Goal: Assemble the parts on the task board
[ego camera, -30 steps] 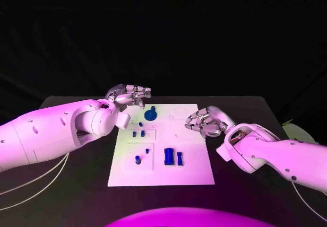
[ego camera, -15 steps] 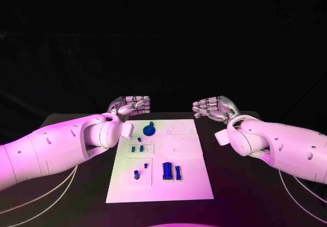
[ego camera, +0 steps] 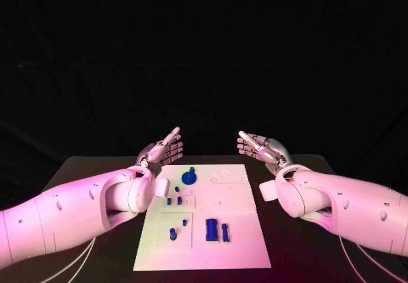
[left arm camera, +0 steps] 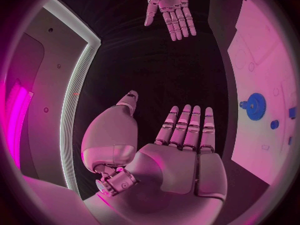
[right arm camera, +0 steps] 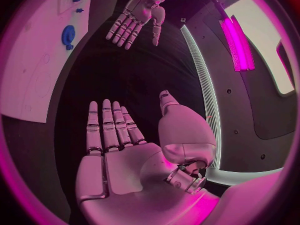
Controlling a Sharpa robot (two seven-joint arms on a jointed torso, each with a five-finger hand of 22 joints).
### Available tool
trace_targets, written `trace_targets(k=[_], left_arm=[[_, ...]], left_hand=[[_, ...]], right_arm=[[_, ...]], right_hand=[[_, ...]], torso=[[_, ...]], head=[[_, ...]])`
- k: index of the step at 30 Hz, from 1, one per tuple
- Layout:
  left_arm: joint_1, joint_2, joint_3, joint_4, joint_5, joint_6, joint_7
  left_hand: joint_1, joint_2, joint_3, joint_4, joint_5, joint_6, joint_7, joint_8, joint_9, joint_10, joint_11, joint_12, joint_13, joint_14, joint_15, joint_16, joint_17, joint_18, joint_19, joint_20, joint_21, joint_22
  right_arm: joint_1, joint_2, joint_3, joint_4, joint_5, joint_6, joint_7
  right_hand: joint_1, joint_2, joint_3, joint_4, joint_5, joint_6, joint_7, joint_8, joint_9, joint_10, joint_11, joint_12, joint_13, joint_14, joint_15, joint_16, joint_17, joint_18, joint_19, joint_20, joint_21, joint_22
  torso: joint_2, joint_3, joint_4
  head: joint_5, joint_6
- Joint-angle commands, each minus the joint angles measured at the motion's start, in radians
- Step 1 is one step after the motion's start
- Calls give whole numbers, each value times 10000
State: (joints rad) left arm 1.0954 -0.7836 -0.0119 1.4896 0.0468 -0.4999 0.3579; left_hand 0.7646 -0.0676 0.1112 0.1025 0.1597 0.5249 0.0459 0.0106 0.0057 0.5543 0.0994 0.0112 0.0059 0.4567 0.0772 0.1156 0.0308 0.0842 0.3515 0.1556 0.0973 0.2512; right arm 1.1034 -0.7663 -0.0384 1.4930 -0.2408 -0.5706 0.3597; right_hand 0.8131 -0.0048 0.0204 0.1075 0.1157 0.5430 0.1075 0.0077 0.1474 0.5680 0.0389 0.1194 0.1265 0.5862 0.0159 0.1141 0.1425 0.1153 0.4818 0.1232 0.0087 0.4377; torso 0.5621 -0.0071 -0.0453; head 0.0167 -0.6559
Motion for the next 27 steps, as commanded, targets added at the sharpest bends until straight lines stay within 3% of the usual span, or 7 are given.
trace_targets(k=[1,3,5,6,11,12,27], left_arm=[[-161,25,45,326,-316,-1632,1049],[-287,30,77,532,-382,-2093,1296],[-347,32,92,629,-412,-2310,1412],[-377,33,100,679,-428,-2423,1472],[-454,36,119,804,-468,-2701,1621],[-454,36,119,804,-468,-2701,1621],[-454,36,119,804,-468,-2701,1621]], left_hand=[[-2359,676,-343,-317,-488,-1620,-459,-106,-57,-1710,-994,-112,-59,-1411,-772,-349,-308,-842,-1086,-474,-973,-774],[-2895,676,-1112,-1025,-602,-1993,-459,-106,-57,-2101,-994,-112,-59,-1734,-772,-430,-308,-842,-1332,-591,-973,-951],[-3159,676,-1112,-1025,-656,-2170,-459,-106,-57,-2291,-994,-112,-59,-1886,-772,-1156,-308,-842,-1454,-643,-973,-1037],[-3335,676,-1112,-1025,-694,-2290,-459,-106,-57,-2418,-994,-112,-59,-1995,-772,-1156,-308,-842,-1535,-674,-973,-1096],[-4183,676,-1112,-1025,-874,-2874,-459,-106,-57,-3030,-994,-112,-59,-2502,-772,-1156,-308,-842,-1918,-856,-973,-1374],[-4285,676,-1112,-1025,-892,-2944,-459,-106,-57,-3105,-994,-112,-59,-2564,-772,-1156,-308,-842,-1966,-1556,-973,-1408],[-5857,676,-1112,-1025,-1597,-4026,-459,-106,-57,-4250,-994,-112,-59,-3503,-772,-1156,-308,-842,-2689,-1556,-973,-2512]], right_arm=[[-206,-55,129,323,1522,-1270,1079],[-358,-93,247,531,1934,-1606,1323],[-428,-110,302,626,2122,-1760,1434],[-463,-119,329,674,2217,-1838,1490],[-534,-137,384,770,2408,-1994,1603],[-534,-137,384,770,2408,-1994,1603],[-534,-137,384,770,2408,-1994,1603]], right_hand=[[-2607,48,-204,-341,-372,-1742,-345,-77,-473,-1819,-389,-384,-406,-1881,-159,-369,-457,-347,-1543,-397,-87,-1403],[-3168,48,-204,-1075,-452,-2116,-1075,-77,-575,-2213,-389,-466,-493,-2284,-159,-1141,-555,-347,-1872,-480,-87,-1705],[-3446,48,-204,-1075,-1157,-2303,-1075,-77,-626,-2408,-389,-1194,-538,-2485,-159,-1141,-603,-1153,-2040,-525,-87,-1855],[-3629,48,-204,-1075,-1157,-2423,-1075,-77,-658,-2536,-389,-1194,-564,-2616,-159,-1141,-636,-1153,-2148,-1232,-87,-1953],[-4511,48,-204,-1075,-1157,-3013,-1075,-77,-1474,-3153,-389,-1194,-1265,-3255,-159,-1141,-1425,-1153,-2669,-1232,-87,-2429],[-4618,48,-204,-1075,-1157,-3087,-1075,-77,-1474,-3229,-389,-1194,-1265,-3330,-159,-1141,-1425,-1153,-2720,-1232,-87,-2487],[-6257,48,-204,-1075,-1157,-4181,-1075,-77,-1474,-4373,-389,-1194,-1265,-4516,-159,-1141,-1425,-1153,-3697,-1232,-87,-3373]], torso=[[-135,53,342],[-165,65,418],[-175,69,443],[-178,71,451],[-179,71,453],[-179,71,453],[-179,71,453]], head=[[-115,388],[-150,504],[-162,543],[-166,556],[-167,559],[-167,559],[-167,559]])
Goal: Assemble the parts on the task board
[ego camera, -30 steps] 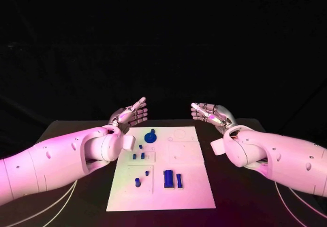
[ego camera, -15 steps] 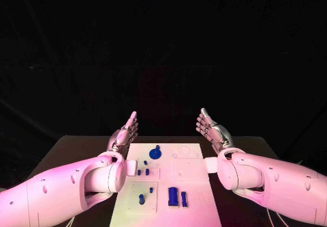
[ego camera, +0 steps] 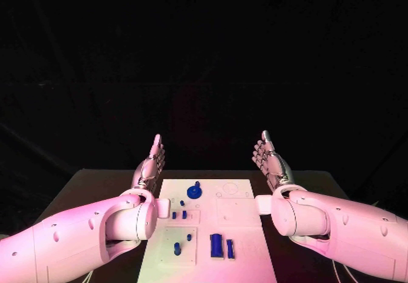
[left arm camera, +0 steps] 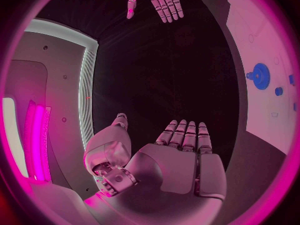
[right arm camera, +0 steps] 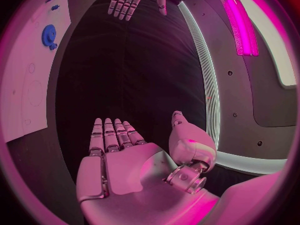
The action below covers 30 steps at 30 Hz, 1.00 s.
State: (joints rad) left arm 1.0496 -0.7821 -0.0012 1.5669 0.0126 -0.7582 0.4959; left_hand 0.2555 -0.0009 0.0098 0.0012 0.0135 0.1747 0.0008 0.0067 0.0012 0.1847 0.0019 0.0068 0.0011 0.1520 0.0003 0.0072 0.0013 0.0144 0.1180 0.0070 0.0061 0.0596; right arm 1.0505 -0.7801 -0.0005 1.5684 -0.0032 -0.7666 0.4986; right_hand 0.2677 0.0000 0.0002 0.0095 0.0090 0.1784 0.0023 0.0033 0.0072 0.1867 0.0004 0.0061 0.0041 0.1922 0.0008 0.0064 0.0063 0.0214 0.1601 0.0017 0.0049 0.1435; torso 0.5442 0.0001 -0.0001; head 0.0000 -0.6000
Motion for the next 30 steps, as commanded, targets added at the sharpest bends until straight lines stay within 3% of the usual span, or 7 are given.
trace_targets(k=[1,6,15,16,19,20,30], left_arm=[[4,21,12,31,-126,-118,241],[4,21,12,31,-126,-118,241],[4,21,12,31,-126,-118,241],[4,21,12,31,-126,-118,241],[4,21,12,31,-126,-118,241],[4,21,12,31,-126,-118,241],[4,21,12,31,-126,-118,241]], left_hand=[[-838,9,-98,-12,-135,-572,-8,-67,-12,-606,-19,-68,-11,-500,-3,-72,-13,-144,-375,-70,-61,-596],[-1166,9,-98,-12,-135,-785,-8,-67,-12,-843,-19,-68,-11,-681,-3,-72,-13,-144,-1180,-70,-61,-596],[-1560,9,-98,-12,-135,-1037,-8,-67,-12,-1114,-19,-68,-11,-1520,-3,-72,-13,-144,-1180,-70,-61,-596],[-1592,9,-98,-12,-135,-1747,-8,-67,-12,-1137,-19,-68,-11,-1520,-3,-72,-13,-144,-1180,-70,-61,-596],[-1825,9,-98,-12,-135,-1747,-8,-67,-12,-1847,-19,-68,-11,-1520,-3,-72,-13,-144,-1180,-70,-61,-596],[-2555,9,-98,-12,-135,-1747,-8,-67,-12,-1847,-19,-68,-11,-1520,-3,-72,-13,-144,-1180,-70,-61,-596],[-2555,9,-98,-12,-135,-1747,-8,-67,-12,-1847,-19,-68,-11,-1520,-3,-72,-13,-144,-1180,-70,-61,-596]], right_arm=[[-5,1,5,16,32,-34,214],[-5,1,5,16,32,-34,214],[-5,1,5,16,32,-34,214],[-5,1,5,16,32,-34,214],[-5,1,5,16,32,-34,214],[-5,1,5,16,32,-34,214],[-5,1,5,16,32,-34,214]], right_hand=[[-876,0,-2,-95,-90,-585,-23,-33,-72,-611,-4,-61,-41,-636,-8,-64,-63,-214,-528,-17,-49,-472],[-1223,0,-2,-95,-90,-821,-23,-33,-72,-847,-4,-61,-41,-874,-8,-64,-63,-214,-722,-17,-49,-659],[-1616,0,-2,-95,-90,-1077,-23,-33,-72,-1127,-4,-61,-41,-1179,-8,-64,-63,-214,-1601,-17,-49,-1435],[-1678,0,-2,-95,-90,-1784,-23,-33,-72,-1150,-4,-61,-41,-1199,-8,-64,-63,-214,-1601,-17,-49,-1435],[-1910,0,-2,-95,-90,-1784,-23,-33,-72,-1867,-4,-61,-41,-1922,-8,-64,-63,-214,-1601,-17,-49,-1435],[-2677,0,-2,-95,-90,-1784,-23,-33,-72,-1867,-4,-61,-41,-1922,-8,-64,-63,-214,-1601,-17,-49,-1435],[-2677,0,-2,-95,-90,-1784,-23,-33,-72,-1867,-4,-61,-41,-1922,-8,-64,-63,-214,-1601,-17,-49,-1435]], torso=[[0,-1,1],[0,-1,1],[0,-1,1],[0,-1,1],[0,-1,1],[0,-1,1],[0,-1,1]], head=[[0,0],[0,0],[0,0],[0,0],[0,0],[0,0],[0,0]])
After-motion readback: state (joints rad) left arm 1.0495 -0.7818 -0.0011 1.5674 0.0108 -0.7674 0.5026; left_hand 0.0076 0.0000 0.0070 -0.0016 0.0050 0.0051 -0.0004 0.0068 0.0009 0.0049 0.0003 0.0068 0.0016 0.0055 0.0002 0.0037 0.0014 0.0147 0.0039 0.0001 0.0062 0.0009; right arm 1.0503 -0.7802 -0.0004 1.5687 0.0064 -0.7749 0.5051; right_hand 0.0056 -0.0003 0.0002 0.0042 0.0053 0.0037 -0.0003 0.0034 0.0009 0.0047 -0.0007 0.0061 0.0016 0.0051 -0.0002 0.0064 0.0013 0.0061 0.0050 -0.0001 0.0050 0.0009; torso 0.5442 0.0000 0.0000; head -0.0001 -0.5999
